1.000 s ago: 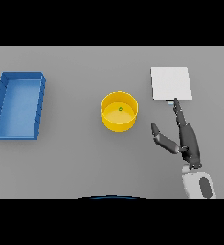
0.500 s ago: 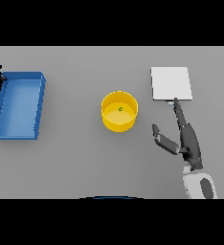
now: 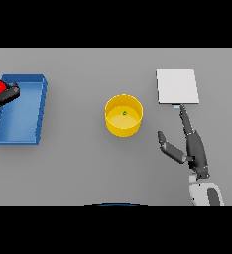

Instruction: Pick up the red beaker and tilt it to pour out 1 green nut into yellow bowl. Pick up the yellow bowl and place it on the metallic measuring scale.

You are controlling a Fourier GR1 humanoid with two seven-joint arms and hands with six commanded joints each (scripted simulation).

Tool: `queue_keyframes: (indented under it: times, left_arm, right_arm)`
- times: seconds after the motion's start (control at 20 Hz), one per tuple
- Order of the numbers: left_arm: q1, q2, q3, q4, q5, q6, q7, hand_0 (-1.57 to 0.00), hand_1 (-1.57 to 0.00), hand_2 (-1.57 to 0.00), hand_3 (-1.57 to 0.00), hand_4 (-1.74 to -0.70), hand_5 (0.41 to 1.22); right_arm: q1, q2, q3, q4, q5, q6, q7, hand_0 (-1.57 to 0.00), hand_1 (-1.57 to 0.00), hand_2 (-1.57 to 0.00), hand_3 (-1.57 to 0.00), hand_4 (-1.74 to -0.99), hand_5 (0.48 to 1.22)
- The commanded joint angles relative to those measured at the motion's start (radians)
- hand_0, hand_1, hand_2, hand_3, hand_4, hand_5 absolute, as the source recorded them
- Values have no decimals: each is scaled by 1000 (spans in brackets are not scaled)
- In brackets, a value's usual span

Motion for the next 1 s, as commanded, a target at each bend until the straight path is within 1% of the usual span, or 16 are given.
queue_keyframes:
  times: [0.0,0.05,0.15,0.25,0.3,0.35,0.45,0.5,0.55,0.6,0.7,0.75,0.8,0.9,0.95]
  left_arm:
    - [-1,8,-2,-14,11,-25,3,-746,-604,-613,-577,-968,740]
    - [-2,15,-7,-22,16,-49,3,-596,-483,-490,-462,-916,723]
    - [5,15,-4,-18,34,-71,-2,-381,-309,-313,-295,-851,698]
    - [2,16,5,-5,42,-79,-17,-244,-197,-200,-189,-815,684]
    - [-8,6,2,0,37,-78,-18,-195,-158,-160,-151,-802,679]
    - [-5,6,14,6,45,-70,-34,-156,-126,-128,-120,-797,678]
    - [-14,8,24,13,43,-64,-56,-99,-80,-81,-77,-785,674]
    - [-12,-3,28,18,45,-54,-74,-79,-64,-65,-61,-783,674]
    - [-1,1,39,9,55,-47,-100,-63,-51,-52,-49,-785,674]
    - [-3,3,44,8,57,-41,-102,-50,-41,-41,-39,-786,671]
    - [-1,-9,41,13,50,-27,-114,-32,-26,-26,-24,-780,679]
    - [-3,-8,37,12,46,-27,-107,-25,-20,-21,-19,-776,685]
    - [-5,-15,36,17,47,-26,-109,-20,-16,-16,-15,-779,693]
    - [-7,-19,38,20,52,-26,-109,-12,-10,-10,-9,-786,704]
    - [-5,-20,37,16,56,-30,-109,-10,-8,-8,-7,-790,707]
  right_arm:
    - [-6,5,5,3,10,-6,15,1,1,1,1,-1181,665]
    - [-3,3,9,-11,15,-6,27,1,1,1,1,-1182,667]
    - [-4,0,-1,-7,-2,2,32,1,1,1,1,-1187,667]
    - [-3,-2,4,-12,10,-3,28,1,1,1,1,-1187,666]
    - [0,1,7,-11,12,-1,40,1,1,1,1,-1188,668]
    - [-7,7,8,-12,12,-5,50,1,1,1,1,-1187,663]
    - [-12,3,17,-13,36,-12,64,1,1,1,1,-1192,660]
    - [-13,-2,22,-14,54,-17,69,1,1,1,1,-1195,660]
    - [-12,-9,25,-17,71,-23,75,1,1,1,1,-1203,660]
    - [-16,-15,32,-23,81,-17,83,1,1,1,1,-1198,662]
    - [-43,-33,54,-23,75,34,66,1,1,1,1,-1162,694]
    - [-73,-61,60,-11,87,59,61,1,1,1,1,-1180,708]
    - [-114,-80,65,6,109,69,88,1,1,1,1,-1202,709]
    - [-160,-122,93,17,135,122,82,1,1,1,1,-1234,707]
    - [-190,-149,101,21,154,144,102,1,1,1,1,-1255,700]
